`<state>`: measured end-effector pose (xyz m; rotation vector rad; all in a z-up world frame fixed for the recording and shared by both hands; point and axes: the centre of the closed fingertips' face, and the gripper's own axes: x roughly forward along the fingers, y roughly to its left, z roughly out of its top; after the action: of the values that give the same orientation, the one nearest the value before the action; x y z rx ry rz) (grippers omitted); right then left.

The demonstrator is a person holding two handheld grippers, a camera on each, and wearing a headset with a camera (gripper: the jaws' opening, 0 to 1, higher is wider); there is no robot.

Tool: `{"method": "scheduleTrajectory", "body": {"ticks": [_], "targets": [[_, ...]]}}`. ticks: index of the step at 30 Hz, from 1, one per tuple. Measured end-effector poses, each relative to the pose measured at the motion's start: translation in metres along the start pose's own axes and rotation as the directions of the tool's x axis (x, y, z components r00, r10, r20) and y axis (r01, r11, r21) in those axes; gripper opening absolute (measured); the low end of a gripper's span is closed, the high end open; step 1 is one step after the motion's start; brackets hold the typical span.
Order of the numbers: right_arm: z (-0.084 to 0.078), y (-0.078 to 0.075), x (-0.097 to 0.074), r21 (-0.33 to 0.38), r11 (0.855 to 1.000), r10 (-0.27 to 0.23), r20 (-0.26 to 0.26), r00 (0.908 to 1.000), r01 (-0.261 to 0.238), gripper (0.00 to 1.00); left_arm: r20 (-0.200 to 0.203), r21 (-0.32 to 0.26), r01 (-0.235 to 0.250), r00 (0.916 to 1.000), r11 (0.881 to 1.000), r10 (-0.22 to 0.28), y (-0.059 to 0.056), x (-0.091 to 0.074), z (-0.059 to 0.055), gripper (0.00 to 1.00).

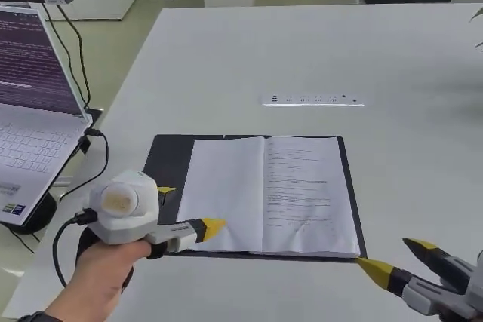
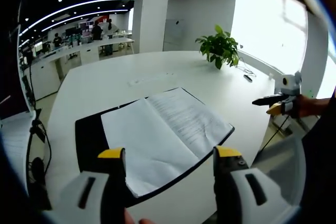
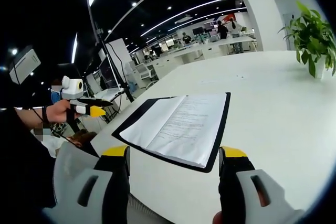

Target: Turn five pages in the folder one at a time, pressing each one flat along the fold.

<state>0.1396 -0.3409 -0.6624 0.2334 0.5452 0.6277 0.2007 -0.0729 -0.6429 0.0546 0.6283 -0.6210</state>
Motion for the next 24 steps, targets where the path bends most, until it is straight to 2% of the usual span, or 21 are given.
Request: {"method": "scheduleTrajectory", "body": {"ticks": [3, 13, 18, 24], "targets": [[-0.001, -0.002, -0.001, -0.001, 1.0, -0.002, -0.003, 1.0, 0.002, 0.68, 0.002, 0.007, 0.021, 0.9998, 1.0, -0.021, -0.007, 0.01, 0.007, 0.67], [-0.003, -0.001, -0.004, -0.009, 1.0, 0.014, -0.012, 0.9998, -0.014, 0.69, -0.036, 0.073, 0.094, 0.9952, 0.993, -0.091, -0.033, 0.045, 0.021, 0.66], [-0.007, 0.002, -0.004, -0.015, 0.999, 0.033, -0.028, 0.9991, -0.034, 0.7, -0.067, 0.078, 0.124, 0.9906, 0.989, -0.119, -0.047, 0.059, 0.016, 0.65], [-0.004, 0.006, -0.008, -0.014, 0.998, 0.057, -0.024, 0.9981, -0.058, 0.72, -0.108, 0.089, 0.164, 0.9822, 0.982, -0.154, -0.068, 0.075, 0.008, 0.64]]}}
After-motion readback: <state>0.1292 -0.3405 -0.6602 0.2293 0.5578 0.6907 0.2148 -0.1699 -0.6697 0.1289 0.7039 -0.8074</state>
